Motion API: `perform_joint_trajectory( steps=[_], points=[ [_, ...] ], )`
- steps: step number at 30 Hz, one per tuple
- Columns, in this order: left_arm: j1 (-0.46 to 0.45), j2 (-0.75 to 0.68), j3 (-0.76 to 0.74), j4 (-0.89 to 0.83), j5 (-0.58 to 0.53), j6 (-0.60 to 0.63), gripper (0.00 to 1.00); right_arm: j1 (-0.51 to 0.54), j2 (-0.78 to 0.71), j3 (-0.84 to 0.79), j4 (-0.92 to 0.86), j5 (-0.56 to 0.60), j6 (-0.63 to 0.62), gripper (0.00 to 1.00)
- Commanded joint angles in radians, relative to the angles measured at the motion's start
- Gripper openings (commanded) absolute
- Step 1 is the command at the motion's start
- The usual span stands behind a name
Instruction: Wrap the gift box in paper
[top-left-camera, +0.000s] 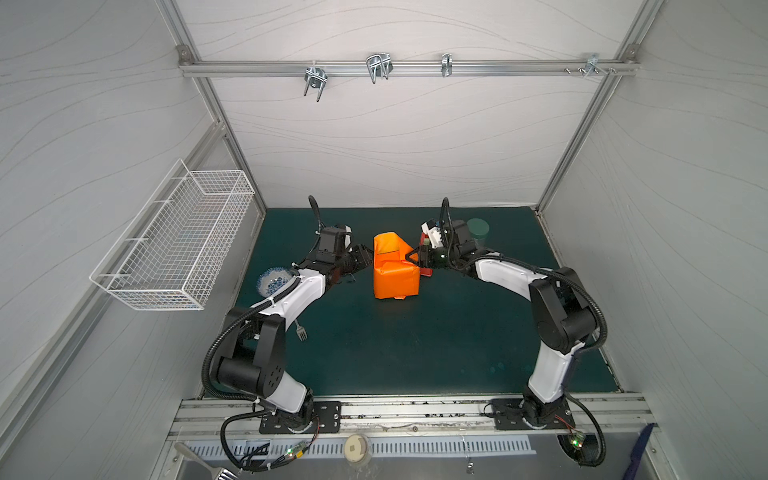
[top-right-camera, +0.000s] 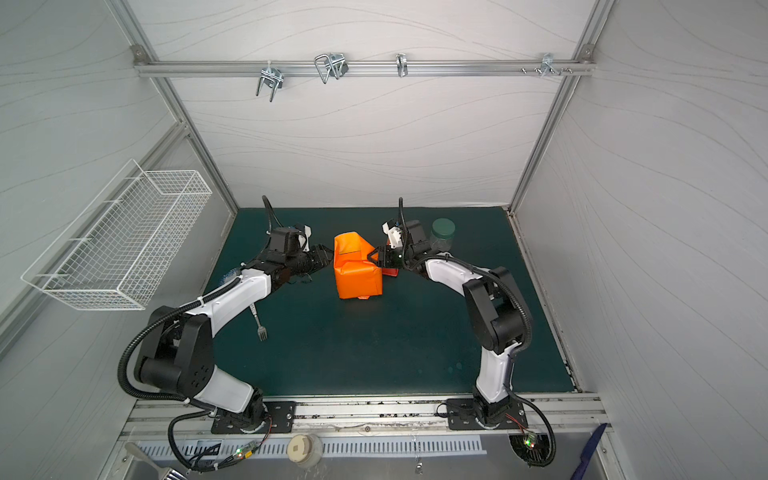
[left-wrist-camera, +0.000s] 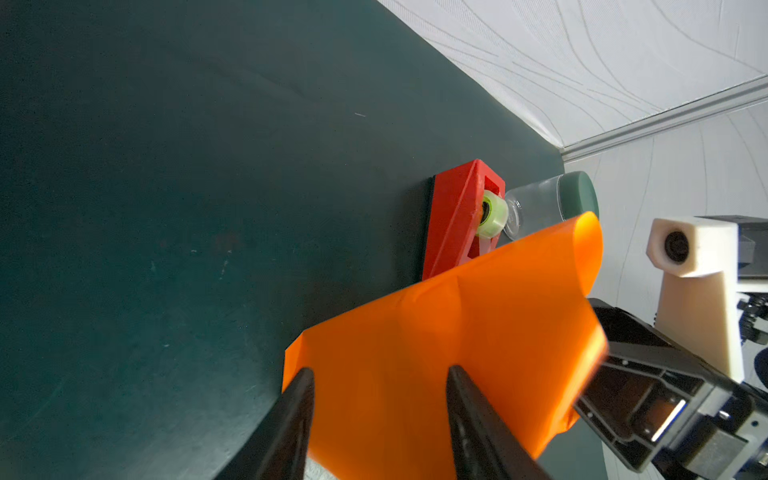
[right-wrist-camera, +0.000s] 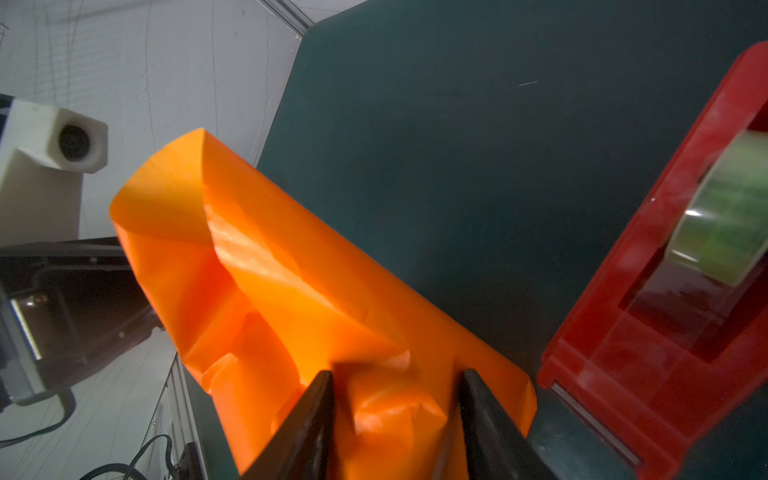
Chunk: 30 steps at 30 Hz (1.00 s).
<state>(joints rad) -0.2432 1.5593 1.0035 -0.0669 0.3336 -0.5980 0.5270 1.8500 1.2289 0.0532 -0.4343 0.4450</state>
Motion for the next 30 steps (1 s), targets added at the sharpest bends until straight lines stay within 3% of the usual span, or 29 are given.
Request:
perform_joint_trajectory(
  steps=[1,11,14,21,30],
  points=[
    [-0.013,0.040,0.061,0.062,0.048,0.008,0.54,0.007,0.014,-0.042,-0.096,0.032,-0.022,0.49],
    [-0.031,0.144,0.086,0.059,0.069,0.039,0.56,0.007,0.008,-0.039,-0.093,0.017,-0.033,0.49],
    [-0.031,0.144,0.052,0.068,0.074,0.048,0.56,-0.003,-0.007,-0.023,-0.096,0.014,-0.045,0.50],
    [-0.031,0.118,-0.008,0.081,0.067,0.057,0.56,-0.051,-0.009,0.018,-0.041,-0.110,0.014,0.52],
    [-0.031,0.094,-0.053,0.097,0.085,0.051,0.56,-0.026,0.069,0.036,-0.039,-0.131,0.021,0.53]
  ],
)
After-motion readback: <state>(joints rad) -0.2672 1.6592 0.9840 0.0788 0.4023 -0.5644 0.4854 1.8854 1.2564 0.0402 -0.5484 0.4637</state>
